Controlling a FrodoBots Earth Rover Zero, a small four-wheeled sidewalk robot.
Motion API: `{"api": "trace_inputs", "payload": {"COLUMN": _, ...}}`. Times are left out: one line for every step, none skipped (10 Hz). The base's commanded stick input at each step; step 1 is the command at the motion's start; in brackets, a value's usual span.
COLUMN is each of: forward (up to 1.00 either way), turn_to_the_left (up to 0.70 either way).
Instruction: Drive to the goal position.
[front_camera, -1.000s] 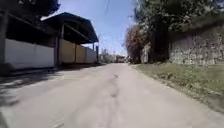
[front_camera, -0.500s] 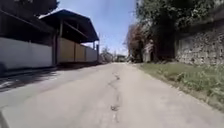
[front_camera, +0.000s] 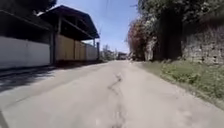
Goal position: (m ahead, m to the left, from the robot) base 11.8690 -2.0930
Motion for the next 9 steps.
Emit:
{"api": "trace_inputs", "payload": {"forward": 0.85, "turn_to_the_left": -0.33}}
{"api": "trace_inputs", "payload": {"forward": 0.85, "turn_to_the_left": -0.31}}
{"api": "trace_inputs", "payload": {"forward": 0.85, "turn_to_the_left": -0.20}}
{"api": "trace_inputs", "payload": {"forward": 0.85, "turn_to_the_left": -0.01}}
{"api": "trace_inputs", "payload": {"forward": 0.85, "turn_to_the_left": -0.07}}
{"api": "trace_inputs", "payload": {"forward": 0.85, "turn_to_the_left": -0.14}}
{"api": "trace_inputs", "payload": {"forward": 0.85, "turn_to_the_left": -0.24}}
{"api": "trace_inputs", "payload": {"forward": 0.85, "turn_to_the_left": -0.19}}
{"api": "trace_inputs", "payload": {"forward": 0.85, "turn_to_the_left": 0.00}}
